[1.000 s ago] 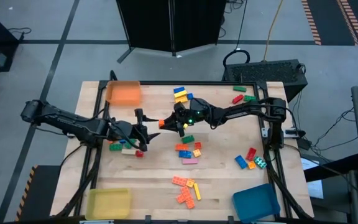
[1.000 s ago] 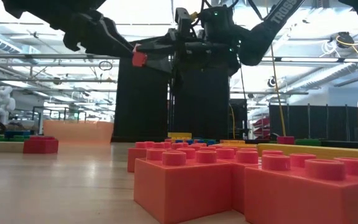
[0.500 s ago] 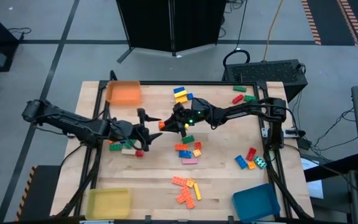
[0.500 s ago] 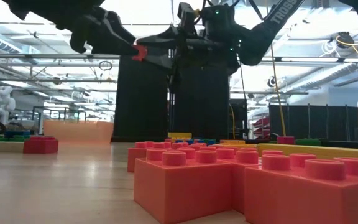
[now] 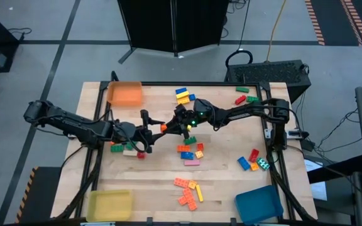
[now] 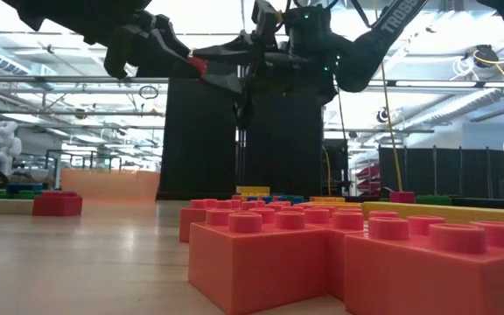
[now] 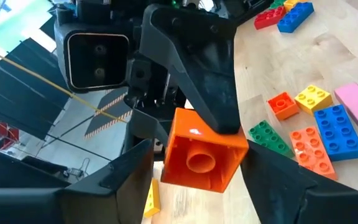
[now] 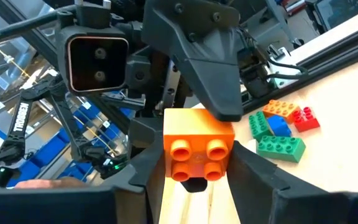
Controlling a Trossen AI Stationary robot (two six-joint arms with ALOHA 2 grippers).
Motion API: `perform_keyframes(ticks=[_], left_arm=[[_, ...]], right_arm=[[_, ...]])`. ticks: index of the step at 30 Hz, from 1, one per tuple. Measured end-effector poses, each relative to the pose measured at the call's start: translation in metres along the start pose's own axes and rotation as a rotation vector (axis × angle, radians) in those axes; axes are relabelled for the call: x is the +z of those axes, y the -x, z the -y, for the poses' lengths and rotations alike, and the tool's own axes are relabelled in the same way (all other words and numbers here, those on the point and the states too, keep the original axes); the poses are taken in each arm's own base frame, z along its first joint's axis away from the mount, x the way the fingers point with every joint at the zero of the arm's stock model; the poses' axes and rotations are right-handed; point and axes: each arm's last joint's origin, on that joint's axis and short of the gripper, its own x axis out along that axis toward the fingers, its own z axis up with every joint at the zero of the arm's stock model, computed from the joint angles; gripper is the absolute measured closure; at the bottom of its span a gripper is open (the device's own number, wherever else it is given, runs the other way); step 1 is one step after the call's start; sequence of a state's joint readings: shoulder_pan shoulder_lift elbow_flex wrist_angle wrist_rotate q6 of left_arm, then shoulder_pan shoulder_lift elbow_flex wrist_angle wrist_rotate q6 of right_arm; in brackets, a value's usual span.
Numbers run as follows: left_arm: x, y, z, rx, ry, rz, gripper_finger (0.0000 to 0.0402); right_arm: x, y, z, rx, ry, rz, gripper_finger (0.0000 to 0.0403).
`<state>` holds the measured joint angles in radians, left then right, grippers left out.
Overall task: Sort blocks by size
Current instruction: Put the orange 4 stud game piece into the orange bin
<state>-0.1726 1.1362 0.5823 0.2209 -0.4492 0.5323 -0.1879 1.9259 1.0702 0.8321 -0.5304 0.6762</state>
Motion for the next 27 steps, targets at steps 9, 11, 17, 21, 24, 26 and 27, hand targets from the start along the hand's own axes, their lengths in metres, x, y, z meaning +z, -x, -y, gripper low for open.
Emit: perform_keyframes(ticks=[9, 11, 17, 21, 24, 26, 27], left_arm=[[0.0003, 0.0001, -0.0002, 0.002, 0.001, 0.003, 0.017], [0.0003, 0.0001, -0.0002, 0.002, 0.001, 0.003, 0.0174], [0.0002, 0.0001, -0.0002, 0.001, -0.002, 0.002, 0.0227], [-0.0002, 0.0003, 0.0, -0.001, -0.013, -0.002, 0.0265], [-0.0001, 0.0003, -0.0002, 0.0, -0.013, -0.002, 0.0273], [-0.0002, 0.0003, -0.0001, 0.0, -0.012, -0.001, 0.0272], [-0.0001, 0.0003, -0.0002, 0.002, -0.009, -0.002, 0.0271]], right_arm=[[0.0, 0.0, 0.0, 0.0, 0.003, 0.0, 0.0266], [0.0, 0.0, 0.0, 0.0, 0.003, 0.0, 0.0266], [-0.0005, 0.0, 0.0004, -0.004, -0.001, -0.004, 0.0266], [-0.0014, 0.0, 0.001, -0.009, -0.013, -0.014, 0.0266], [-0.0013, 0.0001, 0.0011, -0.008, -0.014, -0.015, 0.0266], [-0.0013, 0.0001, 0.0011, -0.008, -0.013, -0.014, 0.0264], [-0.0013, 0.0001, 0.0011, -0.008, -0.012, -0.014, 0.0262]])
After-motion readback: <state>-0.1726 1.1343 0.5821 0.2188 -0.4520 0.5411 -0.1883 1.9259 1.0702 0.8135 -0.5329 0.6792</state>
